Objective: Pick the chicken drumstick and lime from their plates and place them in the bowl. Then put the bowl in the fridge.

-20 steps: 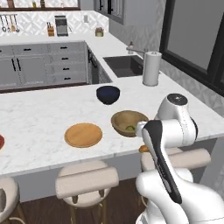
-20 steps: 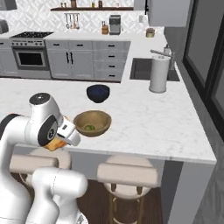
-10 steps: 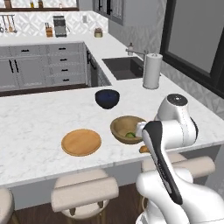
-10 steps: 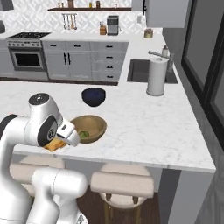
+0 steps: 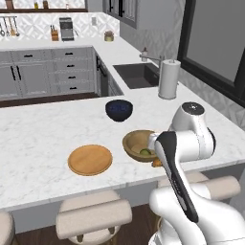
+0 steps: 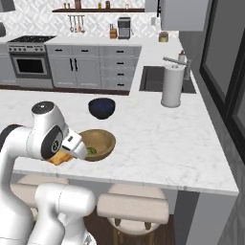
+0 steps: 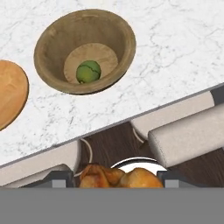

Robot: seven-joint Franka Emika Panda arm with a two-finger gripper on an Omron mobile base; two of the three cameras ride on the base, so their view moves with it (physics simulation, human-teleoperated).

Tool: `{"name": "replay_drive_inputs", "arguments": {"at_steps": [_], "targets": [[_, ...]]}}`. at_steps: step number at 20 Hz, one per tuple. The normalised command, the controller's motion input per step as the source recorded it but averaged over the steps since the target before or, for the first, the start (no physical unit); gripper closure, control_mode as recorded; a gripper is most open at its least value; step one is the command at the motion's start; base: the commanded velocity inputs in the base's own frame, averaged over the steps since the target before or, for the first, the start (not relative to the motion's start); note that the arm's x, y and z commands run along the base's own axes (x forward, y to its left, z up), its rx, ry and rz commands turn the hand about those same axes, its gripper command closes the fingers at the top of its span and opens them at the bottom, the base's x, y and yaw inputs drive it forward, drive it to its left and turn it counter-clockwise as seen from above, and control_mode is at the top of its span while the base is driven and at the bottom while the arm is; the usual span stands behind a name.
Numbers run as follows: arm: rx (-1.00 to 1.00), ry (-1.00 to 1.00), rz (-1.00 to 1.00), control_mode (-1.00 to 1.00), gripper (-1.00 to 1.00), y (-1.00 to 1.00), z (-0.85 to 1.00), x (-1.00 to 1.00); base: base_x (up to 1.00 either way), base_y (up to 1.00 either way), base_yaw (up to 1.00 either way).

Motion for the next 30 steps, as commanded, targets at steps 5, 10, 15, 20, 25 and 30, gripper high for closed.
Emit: {"name": "replay_drive_inputs", "arguments": {"at_steps": [5,10,15,20,25,30], "targets": [[0.00,0.00,0.05,-1.00,1.00,0.00,0.00,0.43,0.08,0.00,0.00],[0.01,0.08,0.17,-1.00,1.00,-0.06,0.00,1.00,0.00,0.00,0.00],[0.01,0.03,0.13,-1.00,1.00,-0.15,-0.11,1.00,0.00,0.00,0.00],[0.00,0.17,0.05,-1.00,1.00,-0.07,-0.10,1.00,0.00,0.00,0.00],[-0.05,0.15,0.00,-1.00,1.00,0.09,-0.32,0.97,0.00,0.00,0.00],[-0.11,0.12,0.00,-1.00,1.00,0.04,-0.66,0.48,0.00,0.00,0.00]]}}
